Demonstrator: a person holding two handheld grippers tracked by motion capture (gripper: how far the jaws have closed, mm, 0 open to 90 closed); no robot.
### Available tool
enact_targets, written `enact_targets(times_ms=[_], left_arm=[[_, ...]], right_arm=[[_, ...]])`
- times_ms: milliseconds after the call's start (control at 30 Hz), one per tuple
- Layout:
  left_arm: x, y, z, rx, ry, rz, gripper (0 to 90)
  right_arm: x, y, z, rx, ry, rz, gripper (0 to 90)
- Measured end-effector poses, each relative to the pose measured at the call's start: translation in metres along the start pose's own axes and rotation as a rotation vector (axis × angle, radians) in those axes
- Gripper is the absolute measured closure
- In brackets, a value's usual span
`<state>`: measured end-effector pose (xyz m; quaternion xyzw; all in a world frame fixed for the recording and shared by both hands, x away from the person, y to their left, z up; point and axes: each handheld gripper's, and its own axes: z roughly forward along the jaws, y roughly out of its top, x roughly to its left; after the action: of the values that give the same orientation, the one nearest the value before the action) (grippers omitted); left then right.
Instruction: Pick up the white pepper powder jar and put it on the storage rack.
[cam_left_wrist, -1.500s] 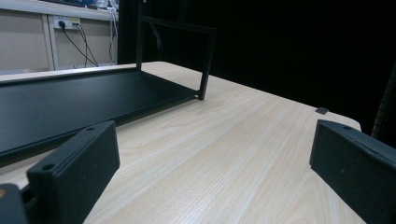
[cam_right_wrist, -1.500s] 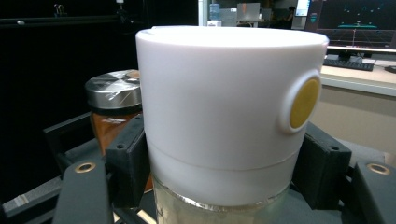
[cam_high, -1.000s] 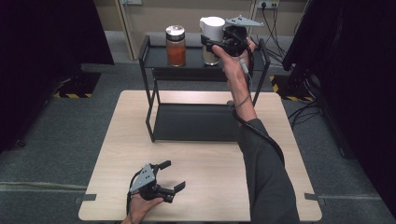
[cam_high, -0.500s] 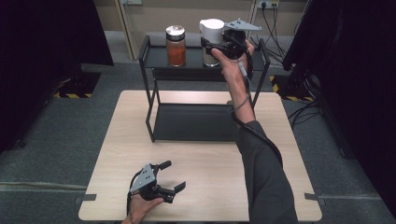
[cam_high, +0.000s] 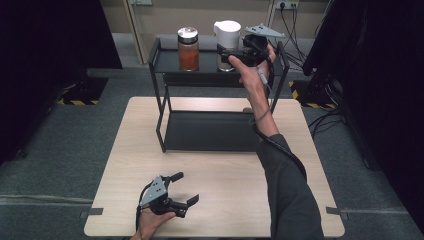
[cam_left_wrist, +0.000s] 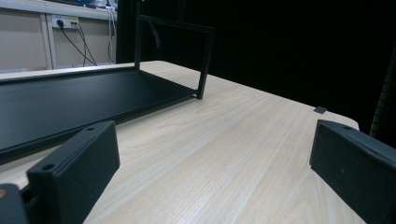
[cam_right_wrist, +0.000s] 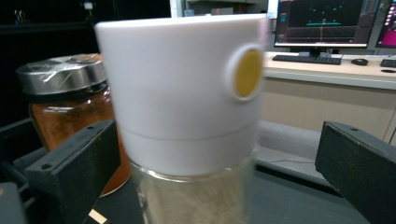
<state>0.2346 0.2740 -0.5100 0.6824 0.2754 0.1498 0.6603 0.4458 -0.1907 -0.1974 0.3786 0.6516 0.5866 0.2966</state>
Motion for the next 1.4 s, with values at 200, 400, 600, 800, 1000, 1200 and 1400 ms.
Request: enact_targets(times_ms=[200,400,600,800,1000,1200,1400], left_arm=[[0.000,0.000,0.000,0.000,0.001,-0.002,1.1],[0.000,0.000,0.000,0.003,0.000,0.000,1.1],[0.000,0.000,0.001,0.003,0.003,0.000,1.1],[-0.001,0.000,0.001,0.003,0.004,0.001,1.1],[0.000,0.000,0.000,0.000,0.011,0.001,1.1],[-0.001,-0.001,0.001,0.001,0.012,0.002,1.1],[-0.001,-0.001,0.001,0.000,0.015,0.001,1.1]], right_arm=[[-0.011,-0.002,-0.008,0.006,0.044,-0.006,0.4],[-0.015,-0.009,-0.019,-0.001,0.096,-0.013,0.4],[-0.016,-0.019,-0.032,-0.026,0.147,-0.023,0.3],[-0.016,-0.029,-0.045,-0.041,0.194,-0.036,0.4],[-0.018,-0.040,-0.057,-0.046,0.245,-0.054,0.4],[-0.019,-0.055,-0.065,-0.056,0.305,-0.064,0.4],[-0.019,-0.071,-0.071,-0.063,0.346,-0.062,0.4]])
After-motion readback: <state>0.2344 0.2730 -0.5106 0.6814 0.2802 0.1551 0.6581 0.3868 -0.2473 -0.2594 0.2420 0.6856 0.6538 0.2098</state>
